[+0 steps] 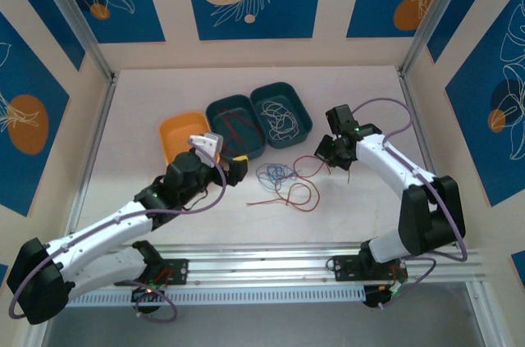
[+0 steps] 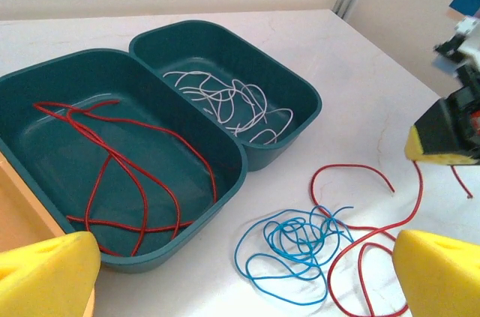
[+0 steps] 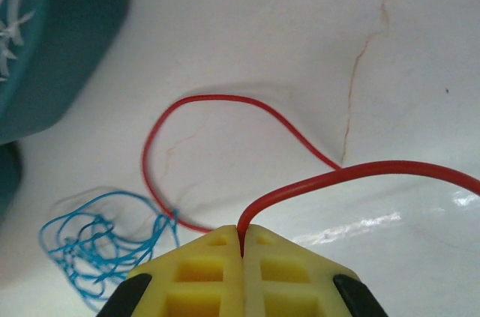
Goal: Untangle the cables
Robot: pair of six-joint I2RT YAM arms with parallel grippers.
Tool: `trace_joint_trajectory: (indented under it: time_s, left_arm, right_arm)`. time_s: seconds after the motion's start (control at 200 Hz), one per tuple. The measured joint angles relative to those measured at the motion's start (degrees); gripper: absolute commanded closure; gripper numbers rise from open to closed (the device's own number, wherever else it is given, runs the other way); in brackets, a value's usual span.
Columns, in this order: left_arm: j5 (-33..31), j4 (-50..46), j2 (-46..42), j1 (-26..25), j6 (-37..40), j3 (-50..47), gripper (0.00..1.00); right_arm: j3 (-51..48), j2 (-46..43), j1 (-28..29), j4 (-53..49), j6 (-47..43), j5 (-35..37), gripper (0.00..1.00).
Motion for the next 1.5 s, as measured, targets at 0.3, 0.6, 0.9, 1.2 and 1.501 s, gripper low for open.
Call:
trace_joint_trajectory:
  time_s: [0.3, 0.6, 0.9, 1.2, 1.501]
  left_arm:
    - [4.07, 0.22, 3.52, 0.0, 0.66, 0.02, 0.0]
    - [5.95, 1.46, 4.17, 0.0, 0.66, 0.04, 0.0]
    - [1.95, 3.52, -0.74, 0.0, 0.11, -1.25, 0.0]
    - [-5.55, 4.02, -9.94, 0.0, -1.14, -3.41, 0.0]
    - [-9.73, 0.17, -14.47, 0.0, -1.14, -3.43, 0.0]
  right_arm:
    - [2.62, -8.87, 1.6, -0.66, -0.24, -2.01, 1.0]
    - [9.7, -12.74, 3.61, -3.1, -1.79, -3.13, 1.0]
    - [18.29, -12.68, 6.05, -5.9, -6.25, -3.98, 1.0]
    - [33.53, -3.04, 11.04, -8.96, -14.23, -4.09, 1.0]
    - [51.63, 11.28, 14.73, -11.52, -22.62, -3.45, 1.0]
